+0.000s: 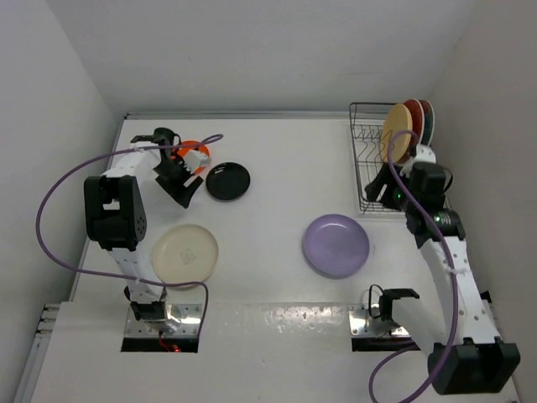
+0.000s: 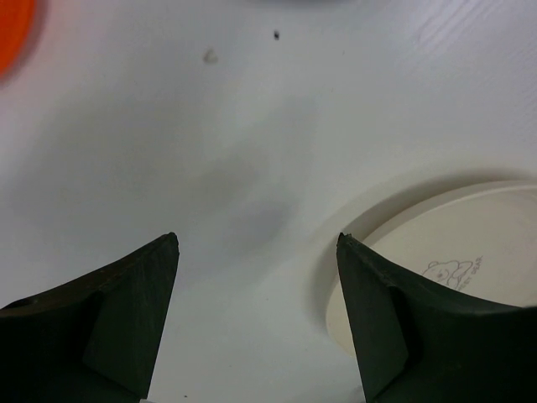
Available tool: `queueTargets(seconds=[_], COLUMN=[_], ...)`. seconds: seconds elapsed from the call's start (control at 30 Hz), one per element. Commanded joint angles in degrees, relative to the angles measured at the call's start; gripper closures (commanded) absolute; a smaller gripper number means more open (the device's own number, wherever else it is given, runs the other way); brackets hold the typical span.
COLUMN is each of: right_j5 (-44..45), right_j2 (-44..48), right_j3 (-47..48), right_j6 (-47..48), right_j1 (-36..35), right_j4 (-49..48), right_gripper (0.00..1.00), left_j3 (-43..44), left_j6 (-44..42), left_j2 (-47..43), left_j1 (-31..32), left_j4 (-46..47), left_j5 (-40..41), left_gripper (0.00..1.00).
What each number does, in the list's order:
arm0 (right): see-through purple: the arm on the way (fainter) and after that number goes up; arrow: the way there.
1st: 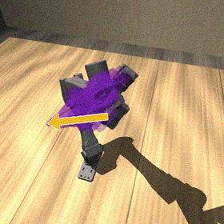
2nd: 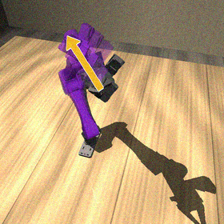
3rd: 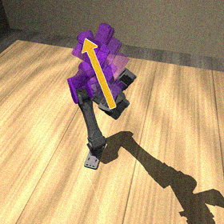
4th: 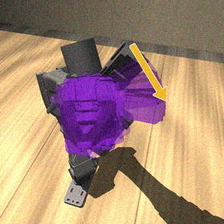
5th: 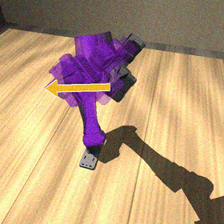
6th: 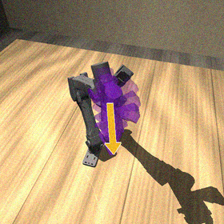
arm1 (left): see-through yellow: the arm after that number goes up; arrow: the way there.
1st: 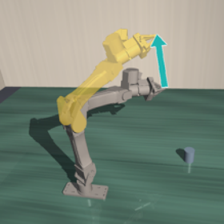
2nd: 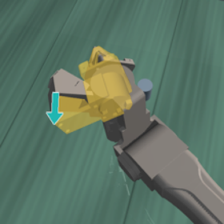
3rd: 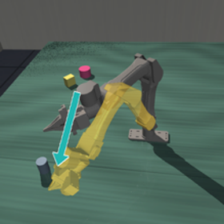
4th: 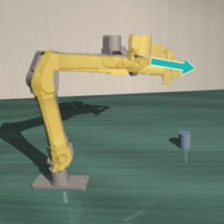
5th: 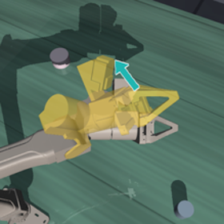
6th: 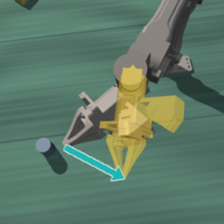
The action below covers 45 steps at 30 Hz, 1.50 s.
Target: Load the plates into the dish rack
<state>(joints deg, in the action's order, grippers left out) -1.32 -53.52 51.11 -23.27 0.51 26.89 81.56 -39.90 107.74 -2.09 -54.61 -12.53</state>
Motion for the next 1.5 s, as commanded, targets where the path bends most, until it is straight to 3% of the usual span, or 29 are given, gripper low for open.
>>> queueTargets(seconds=[0.0,0.23,0.47,0.57,0.6,0.7,0.9,1.07,1.1,1.17,1.33,1.4,1.43,1.47], right_j5=[-2.30,-0.25,1.23,1.23,1.15,0.19,-0.96,0.70,2.45,3.08,10.70,13.09,18.06,20.11], right_j2=[4.28,7.64,2.28,-0.53,-1.15,-3.17,-0.89,-4.03,-5.01,-9.81,-23.96,-32.22,-34.00,-39.42], right_j3=[-10.74,-28.93,-35.19,-37.83,-37.84,-38.46,-35.65,-24.77,-17.52,-11.94,24.31,32.08,43.08,46.59], right_j6=[-14.32,-19.71,-20.94,-21.56,-21.73,-20.07,-11.65,-4.96,-4.34,-1.09,10.76,15.68,16.66,19.98], right_j1=[-0.07,-2.01,-2.01,-2.01,-1.92,-2.18,-9.29,-17.64,-19.22,-19.23,-13.62,-10.54,-8.88,-7.38], right_j4=[8.33,4.76,-5.07,-9.66,-10.10,-11.08,-5.20,-2.03,-1.06,1.39,7.28,10.63,11.33,12.90], right_gripper=[0.34,0.32,0.53,0.69,0.80,1.00,1.00,1.00,1.00,1.00,1.00,1.00,1.00,1.00], left_j3=[2.99,-0.61,-3.51,-4.04,-4.04,-4.04,-4.04,-4.04,-3.52,-3.51,-3.51,-3.51,-4.21,-4.22], left_j6=[0.26,0.79,1.84,1.84,1.84,2.37,2.37,2.37,2.37,2.37,2.37,2.37,2.37,2.37], left_j2=[-3.94,-6.49,-8.34,-8.95,-9.48,-9.48,-8.95,-8.43,-8.43,-8.43,-8.43,-8.43,-8.43,-8.43], left_j1=[2.79,7.53,9.65,9.65,9.65,10.17,10.17,10.17,10.17,10.17,9.12,9.12,8.60,8.59], left_j4=[-0.41,0.12,0.12,0.64,0.64,0.64,0.64,0.64,0.64,0.64,0.64,0.64,0.64,0.64], left_j5=[-1.71,0.93,2.16,2.69,2.69,3.22,3.75,3.75,3.75,3.75,5.50,5.50,5.50,6.03], left_gripper=[0.20,0.20,0.20,0.20,0.20,0.20,0.20,0.20,0.20,0.20,0.20,0.20,0.20,0.20])
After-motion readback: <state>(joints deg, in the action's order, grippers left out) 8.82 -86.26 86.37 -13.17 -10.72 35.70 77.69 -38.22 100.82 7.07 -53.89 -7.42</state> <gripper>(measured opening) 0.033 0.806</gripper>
